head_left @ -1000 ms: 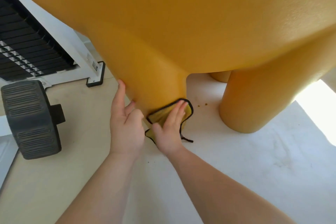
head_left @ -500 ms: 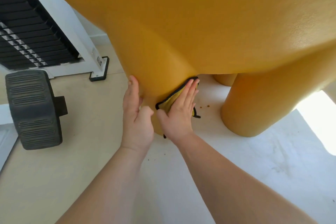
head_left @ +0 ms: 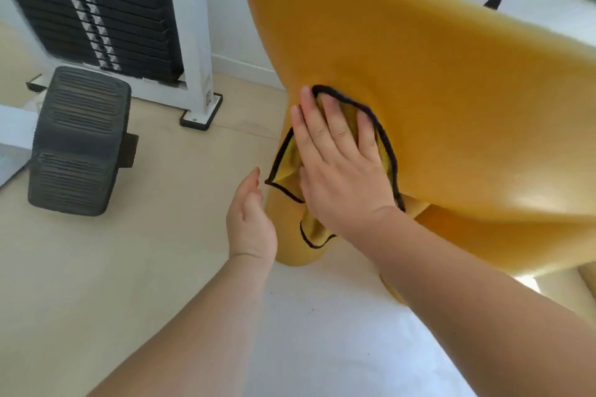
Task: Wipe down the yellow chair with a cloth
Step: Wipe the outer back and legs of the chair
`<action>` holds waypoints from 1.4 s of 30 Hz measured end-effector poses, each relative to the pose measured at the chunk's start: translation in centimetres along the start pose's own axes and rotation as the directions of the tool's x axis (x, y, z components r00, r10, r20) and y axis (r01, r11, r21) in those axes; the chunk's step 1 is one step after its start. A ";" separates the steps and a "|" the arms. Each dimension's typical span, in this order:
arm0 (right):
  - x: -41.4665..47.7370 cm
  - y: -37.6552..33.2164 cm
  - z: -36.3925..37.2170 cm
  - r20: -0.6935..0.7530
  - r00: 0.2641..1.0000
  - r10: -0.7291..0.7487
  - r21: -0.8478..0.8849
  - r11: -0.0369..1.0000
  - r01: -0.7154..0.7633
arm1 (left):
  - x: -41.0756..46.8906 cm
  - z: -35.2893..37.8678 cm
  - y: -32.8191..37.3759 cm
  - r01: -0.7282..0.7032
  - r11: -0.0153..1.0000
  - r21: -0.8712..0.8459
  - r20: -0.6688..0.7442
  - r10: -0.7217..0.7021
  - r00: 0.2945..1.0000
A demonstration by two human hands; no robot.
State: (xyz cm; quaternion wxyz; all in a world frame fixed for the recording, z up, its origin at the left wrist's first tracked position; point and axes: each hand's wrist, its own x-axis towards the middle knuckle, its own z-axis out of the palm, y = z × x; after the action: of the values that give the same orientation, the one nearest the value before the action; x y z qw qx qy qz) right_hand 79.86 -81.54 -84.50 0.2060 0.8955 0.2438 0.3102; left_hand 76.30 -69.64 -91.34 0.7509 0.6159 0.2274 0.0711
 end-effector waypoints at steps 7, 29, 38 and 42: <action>-3.5 0.4 1.6 0.402 0.833 -0.380 -0.181 0.859 0.479 | 0.6 1.1 -0.7 0.306 0.923 -0.231 0.186 -0.267 0.946; 8.9 2.4 -7.1 0.508 0.812 -0.287 -0.537 0.632 0.559 | 4.4 1.3 -2.4 0.376 0.924 -0.066 0.076 -0.371 0.926; 7.5 -2.8 -1.6 0.704 0.597 -0.384 -0.303 0.598 0.742 | 4.7 -0.3 -0.4 0.378 0.907 -0.187 0.031 -0.379 0.925; 9.4 -0.2 -4.9 0.710 0.613 -0.347 -0.382 0.542 0.749 | 4.6 0.9 0.6 0.311 0.948 -0.066 -0.009 -0.312 0.950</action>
State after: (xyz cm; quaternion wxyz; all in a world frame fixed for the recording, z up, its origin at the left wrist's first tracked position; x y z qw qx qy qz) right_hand 83.06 -75.04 -76.80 0.6540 0.6802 0.3309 0.0137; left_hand 80.84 -68.51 -91.78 0.7696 0.5474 0.3267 -0.0353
